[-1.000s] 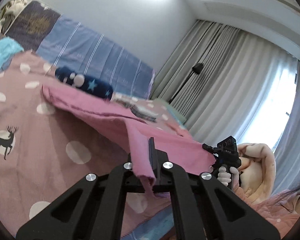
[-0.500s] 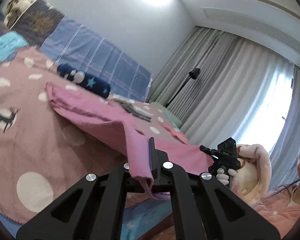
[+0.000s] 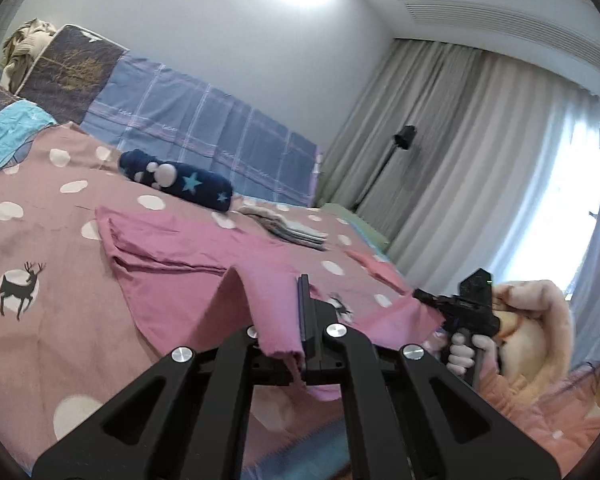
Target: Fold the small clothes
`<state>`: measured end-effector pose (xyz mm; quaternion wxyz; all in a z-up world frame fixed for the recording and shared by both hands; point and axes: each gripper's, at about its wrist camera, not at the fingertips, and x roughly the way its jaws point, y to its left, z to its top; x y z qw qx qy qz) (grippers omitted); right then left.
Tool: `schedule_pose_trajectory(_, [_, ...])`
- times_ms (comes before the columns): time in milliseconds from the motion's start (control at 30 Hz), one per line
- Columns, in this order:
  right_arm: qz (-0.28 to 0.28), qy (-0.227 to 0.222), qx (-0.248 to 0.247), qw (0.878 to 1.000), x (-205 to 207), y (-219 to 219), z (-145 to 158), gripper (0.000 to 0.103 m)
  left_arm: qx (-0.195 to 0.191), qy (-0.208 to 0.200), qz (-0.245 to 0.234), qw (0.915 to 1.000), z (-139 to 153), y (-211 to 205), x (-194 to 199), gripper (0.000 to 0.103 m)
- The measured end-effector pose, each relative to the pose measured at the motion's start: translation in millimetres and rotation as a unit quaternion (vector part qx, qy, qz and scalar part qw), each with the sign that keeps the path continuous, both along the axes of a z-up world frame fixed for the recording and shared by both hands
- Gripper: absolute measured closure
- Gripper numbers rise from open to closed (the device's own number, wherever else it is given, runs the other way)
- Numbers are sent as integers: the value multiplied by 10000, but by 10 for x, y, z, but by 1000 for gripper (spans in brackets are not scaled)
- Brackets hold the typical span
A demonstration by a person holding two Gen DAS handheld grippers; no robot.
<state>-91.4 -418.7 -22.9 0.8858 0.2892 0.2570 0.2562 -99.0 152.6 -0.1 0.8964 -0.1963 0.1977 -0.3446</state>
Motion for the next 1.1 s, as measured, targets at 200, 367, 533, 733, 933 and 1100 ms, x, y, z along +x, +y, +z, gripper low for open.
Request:
schedule_pose_trajectory(200, [-36, 129, -350, 9993, 545, 75, 3, 97, 197, 195, 385, 9989, -46, -22, 479, 102])
schedule_pose_trajectory(367, [-155, 297, -607, 9976, 1115, 116, 27, 97, 411, 191, 568, 9974, 29, -71, 905, 102])
schedule_pose_trajectory(533, [-290, 537, -942, 9937, 1812, 190, -4, 97, 799, 337, 775, 9932, 47, -200, 1651, 102])
schedule_pose_trajectory(733, [-246, 1015, -1183, 9875, 2649, 219, -399, 95, 1731, 921, 1420, 9703, -520, -322, 2618, 100])
schedule_pose_trajectory(933, [27, 1619, -1432, 9764, 2927, 238, -947, 88, 1617, 1718, 1378, 9620, -971, -231, 2930, 97])
schedule_pose_trajectory(1100, [-52, 1263, -1630, 9785, 2717, 111, -752, 64, 1654, 1583, 1463, 9624, -860, -129, 2769, 85])
